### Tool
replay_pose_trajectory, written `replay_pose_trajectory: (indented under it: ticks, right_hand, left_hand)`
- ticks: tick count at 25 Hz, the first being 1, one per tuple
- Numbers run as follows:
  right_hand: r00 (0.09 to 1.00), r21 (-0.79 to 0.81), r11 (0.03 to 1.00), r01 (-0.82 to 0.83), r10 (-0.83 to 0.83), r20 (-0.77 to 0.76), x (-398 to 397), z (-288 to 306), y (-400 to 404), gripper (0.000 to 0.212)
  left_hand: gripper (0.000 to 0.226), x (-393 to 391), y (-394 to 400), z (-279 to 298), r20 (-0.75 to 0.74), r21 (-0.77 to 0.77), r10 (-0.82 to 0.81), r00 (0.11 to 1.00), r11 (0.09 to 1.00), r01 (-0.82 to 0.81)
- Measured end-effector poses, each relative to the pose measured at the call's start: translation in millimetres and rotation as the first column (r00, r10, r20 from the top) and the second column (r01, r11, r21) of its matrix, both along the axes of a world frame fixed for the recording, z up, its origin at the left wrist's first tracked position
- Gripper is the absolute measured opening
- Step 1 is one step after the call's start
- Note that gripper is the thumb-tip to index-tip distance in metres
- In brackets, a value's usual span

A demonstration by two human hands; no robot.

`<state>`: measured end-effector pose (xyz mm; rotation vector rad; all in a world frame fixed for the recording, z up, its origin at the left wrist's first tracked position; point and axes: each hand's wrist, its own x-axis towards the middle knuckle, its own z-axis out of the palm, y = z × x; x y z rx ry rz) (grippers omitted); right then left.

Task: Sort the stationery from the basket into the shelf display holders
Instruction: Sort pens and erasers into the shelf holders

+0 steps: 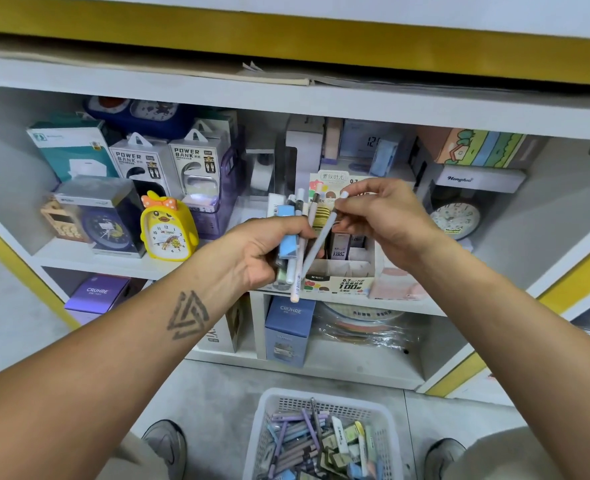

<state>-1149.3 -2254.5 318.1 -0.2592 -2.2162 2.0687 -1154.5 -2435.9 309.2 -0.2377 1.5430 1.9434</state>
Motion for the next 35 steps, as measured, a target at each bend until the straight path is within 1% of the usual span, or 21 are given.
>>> replay_pose_trajectory:
  ticks: [2,3,5,6,8,9,10,13,15,18,21,24,26,27,29,31,33,34,35]
  right_hand:
    - [0.993,-0.02,0.994,0.105,-0.106,-0.06,0.1,6.0,16.0,0.013]
    - [0.981,0.024,0.986,0.166,-0.163,-0.1,1.1,9.1,27.1,0.012]
    - [0.944,0.188,0.937,0.293,-0.252,-0.215,4.9,13.6,52.0,0.013]
    - [0.918,0.278,0.892,0.355,-0.276,-0.285,7.1,15.0,63.5,0.015]
    - [0.859,0.451,0.755,0.475,-0.287,-0.425,10.3,15.8,81.7,0.014]
    - [0.843,0.525,0.683,0.508,-0.267,-0.468,11.4,14.4,86.7,0.013]
    - [0.845,0.582,0.636,0.507,-0.232,-0.483,12.2,11.5,88.1,0.012]
    - [0.898,0.732,0.548,0.405,-0.088,-0.43,10.6,-6.4,88.9,0.01]
    - [0.915,0.786,0.506,0.355,-0.015,-0.404,6.8,-17.7,87.9,0.013]
    - [0.915,0.807,0.488,0.333,0.041,-0.402,1.7,-25.5,85.9,0.013]
    - [0.911,0.83,0.449,0.33,0.079,-0.405,-1.3,-31.1,85.0,0.011]
    - [0.913,0.832,0.457,0.315,0.092,-0.396,-4.8,-33.9,83.9,0.009]
    - [0.92,0.834,0.462,0.303,0.086,-0.382,-8.0,-35.8,83.2,0.021]
    - [0.935,0.85,0.449,0.275,0.08,-0.345,-9.0,-36.6,83.5,0.031]
    - [0.971,0.9,0.4,0.175,0.081,-0.225,-8.7,-38.9,80.8,0.048]
    - [0.986,0.93,0.354,0.096,0.096,-0.138,-4.8,-40.0,76.4,0.056]
    - [0.99,0.923,0.381,0.054,0.097,-0.098,3.9,-38.7,72.5,0.053]
    - [0.994,0.922,0.385,0.03,0.082,-0.066,8.3,-36.6,71.2,0.044]
    - [0.998,0.933,0.36,-0.023,0.066,-0.001,13.4,-33.0,69.5,0.031]
  left_hand:
    - [0.005,-2.3,-0.2,0.9,0.002,-0.001,0.035,0.999,0.999,-0.035]
    - [0.004,-3.6,0.3,1.3,-0.004,-0.002,0.048,0.999,0.999,-0.048]
    - [0.005,-4.0,3.4,2.0,-0.015,0.007,0.052,0.999,0.999,-0.052]
    - [0.007,-3.7,6.2,1.8,-0.021,0.008,0.046,0.999,0.999,-0.046]
    - [0.008,-2.6,13.8,1.1,-0.035,0.004,0.029,0.999,1.0,-0.028]
    - [0.007,-2.2,17.2,0.4,-0.043,0.003,0.021,0.999,1.0,-0.021]
    - [0.007,-2.1,20.6,-0.7,-0.049,0.003,0.017,0.999,1.0,-0.016]
    - [0.011,-1.0,34.7,-3.7,-0.046,0.009,0.006,0.999,1.0,-0.006]
    - [0.017,-0.5,42.0,-5.6,-0.056,0.01,-0.009,0.998,1.0,0.01]
    - [0.024,-1.5,46.8,-8.2,-0.068,0.012,-0.013,0.998,1.0,0.014]
    - [0.022,-2.6,46.4,-8.9,-0.065,0.01,-0.015,0.998,1.0,0.015]
    - [0.017,-2.9,43.5,-8.8,-0.07,-0.006,-0.025,0.997,1.0,0.025]
    - [0.013,-2.7,41.8,-8.7,-0.067,-0.007,-0.024,0.998,1.0,0.023]
    - [0.012,-2.6,41.2,-8.8,-0.064,-0.008,-0.022,0.998,1.0,0.022]
    - [0.008,-2.3,38.9,-8.3,-0.063,-0.014,-0.026,0.998,1.0,0.025]
    - [0.006,-2.2,38.2,-7.6,-0.063,-0.013,-0.03,0.998,0.999,0.03]
    - [0.01,-1.7,38.0,-6.8,-0.068,-0.009,-0.031,0.997,0.999,0.03]
    - [0.011,-1.0,38.5,-6.1,-0.069,-0.007,-0.031,0.997,0.999,0.031]
    - [0.013,-0.1,39.0,-5.5,-0.068,-0.005,-0.034,0.997,0.999,0.034]
